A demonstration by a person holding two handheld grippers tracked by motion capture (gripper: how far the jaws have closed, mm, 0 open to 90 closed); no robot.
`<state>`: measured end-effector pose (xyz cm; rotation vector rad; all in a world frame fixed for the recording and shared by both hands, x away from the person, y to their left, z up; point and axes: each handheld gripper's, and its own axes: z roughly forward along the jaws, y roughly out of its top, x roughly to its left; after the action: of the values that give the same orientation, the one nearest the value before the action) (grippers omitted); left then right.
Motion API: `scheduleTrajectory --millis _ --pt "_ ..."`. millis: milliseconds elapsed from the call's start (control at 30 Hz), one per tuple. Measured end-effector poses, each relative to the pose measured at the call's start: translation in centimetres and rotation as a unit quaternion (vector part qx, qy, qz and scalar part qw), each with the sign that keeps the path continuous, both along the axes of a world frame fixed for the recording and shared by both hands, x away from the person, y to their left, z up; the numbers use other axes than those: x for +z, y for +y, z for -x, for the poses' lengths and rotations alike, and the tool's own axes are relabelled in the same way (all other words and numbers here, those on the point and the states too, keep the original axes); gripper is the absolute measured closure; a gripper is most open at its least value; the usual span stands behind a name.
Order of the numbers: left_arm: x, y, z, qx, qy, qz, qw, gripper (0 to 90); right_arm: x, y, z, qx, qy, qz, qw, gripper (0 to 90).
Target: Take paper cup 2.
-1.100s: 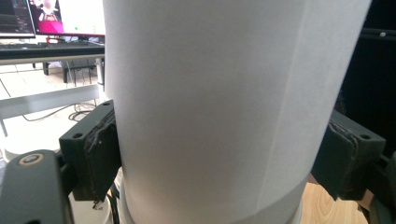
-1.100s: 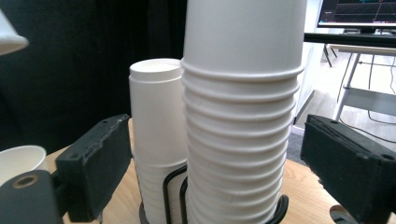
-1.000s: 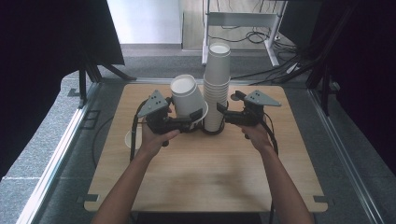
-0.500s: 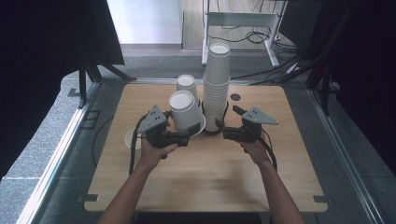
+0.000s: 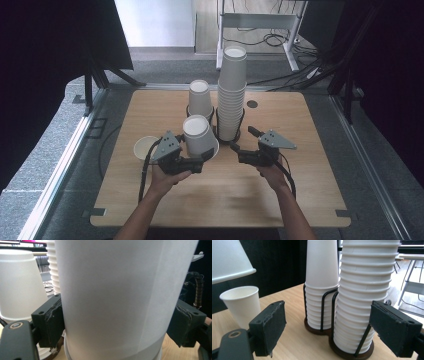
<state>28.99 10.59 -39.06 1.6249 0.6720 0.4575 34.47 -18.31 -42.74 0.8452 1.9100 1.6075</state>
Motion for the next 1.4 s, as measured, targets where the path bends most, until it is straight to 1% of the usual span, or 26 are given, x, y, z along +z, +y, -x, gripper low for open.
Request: scheduleTrajectory --millis 167,267,333,433,500,600,700,767,900,1067,1133,1200,1300,1400 --pt "-1.1 0.1 0.5 0.002 0.01 -0.001 1.0 13.9 -0.8 -0.1 0.7 0.0 0.005 -0.001 1.0 14.3" --pt "-1.6 0.1 0.7 0.002 0.017 0.004 0.9998 13.9 -1.3 -0.2 1.0 0.0 0.012 -0.007 0.9999 14.4" --pt "-1.9 0.2 0.8 -0.001 0.023 0.008 0.9997 13.9 -1.6 -0.3 1.3 0.0 0.016 -0.006 0.9999 14.5" --pt "-2.3 0.1 0.9 0.003 0.024 -0.001 0.9997 13.8 -2.1 -0.4 1.5 0.0 0.022 -0.004 0.9997 14.5" --pt "-2.6 0.1 1.0 0.004 0.027 -0.001 0.9996 13.8 -2.3 -0.5 1.7 -0.001 0.025 -0.007 0.9997 14.5" --pt "-3.1 0.1 1.1 0.006 0.029 -0.007 0.9995 13.8 -2.7 -0.5 2.0 -0.001 0.03 -0.012 0.9995 14.6" --pt "-3.7 0.0 1.3 0.008 0.033 -0.008 0.9994 13.8 -3.2 -0.5 2.4 0.0 0.037 -0.014 0.9992 14.7" --pt "-4.1 -0.1 1.5 0.008 0.038 -0.007 0.9992 13.8 -3.5 -0.4 2.6 0.003 0.041 -0.013 0.9991 14.6" --pt "-5.0 -0.3 1.6 0.009 0.044 -0.018 0.9988 13.8 -4.0 -0.4 3.1 0.005 0.046 -0.016 0.9988 14.7" --pt "-6.0 -0.5 1.7 0.01 0.054 -0.021 0.9983 13.8 -4.5 -0.4 3.6 0.004 0.051 -0.018 0.9985 15.0" --pt "-6.4 -0.7 1.8 0.012 0.054 -0.026 0.9981 13.8 -4.7 -0.4 3.7 0.004 0.05 -0.011 0.9987 15.0" --pt "-6.9 -0.9 2.0 0.012 0.054 -0.037 0.9978 13.7 -4.9 -0.3 3.9 0.005 0.049 0.002 0.9988 15.0" --pt "-7.7 -1.0 2.1 0.01 0.061 -0.043 0.9972 13.7 -5.3 -0.4 4.3 0.006 0.048 0.016 0.9987 15.0" --pt "-8.3 -1.2 2.1 0.01 0.067 -0.051 0.9964 13.7 -5.6 -0.5 4.4 0.007 0.049 0.023 0.9985 15.0"
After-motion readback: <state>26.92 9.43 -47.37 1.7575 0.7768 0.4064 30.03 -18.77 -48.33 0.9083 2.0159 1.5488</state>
